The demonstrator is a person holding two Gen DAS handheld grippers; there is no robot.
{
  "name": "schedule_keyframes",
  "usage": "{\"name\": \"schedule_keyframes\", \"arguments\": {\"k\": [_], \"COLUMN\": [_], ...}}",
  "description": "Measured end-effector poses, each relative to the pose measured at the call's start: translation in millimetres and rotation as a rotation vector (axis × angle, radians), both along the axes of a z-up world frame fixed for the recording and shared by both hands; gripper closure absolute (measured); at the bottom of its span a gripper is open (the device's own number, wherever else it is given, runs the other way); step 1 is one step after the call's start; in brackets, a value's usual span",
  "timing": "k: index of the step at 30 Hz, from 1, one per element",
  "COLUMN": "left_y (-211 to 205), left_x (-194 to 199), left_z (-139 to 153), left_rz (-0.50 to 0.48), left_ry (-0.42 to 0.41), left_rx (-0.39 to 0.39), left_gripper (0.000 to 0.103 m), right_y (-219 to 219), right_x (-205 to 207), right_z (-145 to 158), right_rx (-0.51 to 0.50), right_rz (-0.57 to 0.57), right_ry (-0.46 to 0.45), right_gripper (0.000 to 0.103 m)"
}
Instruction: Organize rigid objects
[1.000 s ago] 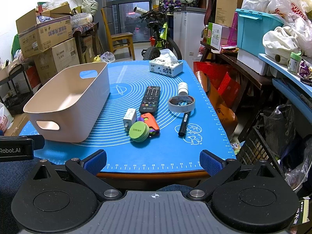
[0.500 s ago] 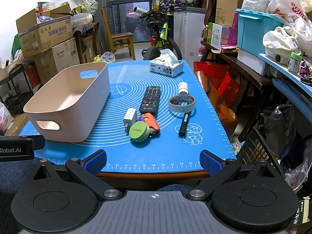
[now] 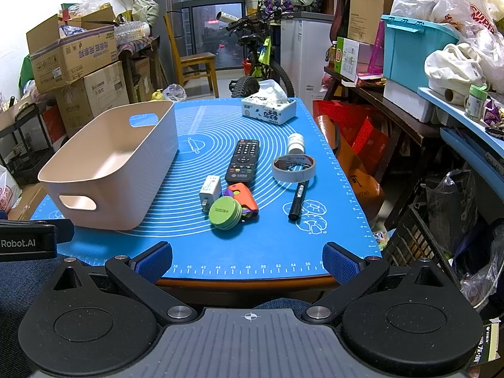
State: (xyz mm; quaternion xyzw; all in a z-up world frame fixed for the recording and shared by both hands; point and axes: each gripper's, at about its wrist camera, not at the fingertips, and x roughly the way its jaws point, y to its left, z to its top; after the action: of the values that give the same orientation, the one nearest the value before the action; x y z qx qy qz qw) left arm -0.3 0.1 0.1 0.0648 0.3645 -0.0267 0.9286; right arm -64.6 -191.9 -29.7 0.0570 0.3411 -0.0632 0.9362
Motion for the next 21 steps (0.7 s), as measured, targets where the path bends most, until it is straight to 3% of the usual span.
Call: {"name": "schedule_keyframes", "arguments": {"k": [21], "left_y": [-3], "left_x": [-2], "left_z": [-13], "left_rz": [0.008], "left_ry": [0.001], "left_rx": [-0.002], "left_gripper": [0.001], "right_y": [1], "right_x": [0], "right_z": [0], "right_rx": [0.002], "right_rz": [-0.002], "right_ry": [0.002], "right_gripper": [0.003]}}
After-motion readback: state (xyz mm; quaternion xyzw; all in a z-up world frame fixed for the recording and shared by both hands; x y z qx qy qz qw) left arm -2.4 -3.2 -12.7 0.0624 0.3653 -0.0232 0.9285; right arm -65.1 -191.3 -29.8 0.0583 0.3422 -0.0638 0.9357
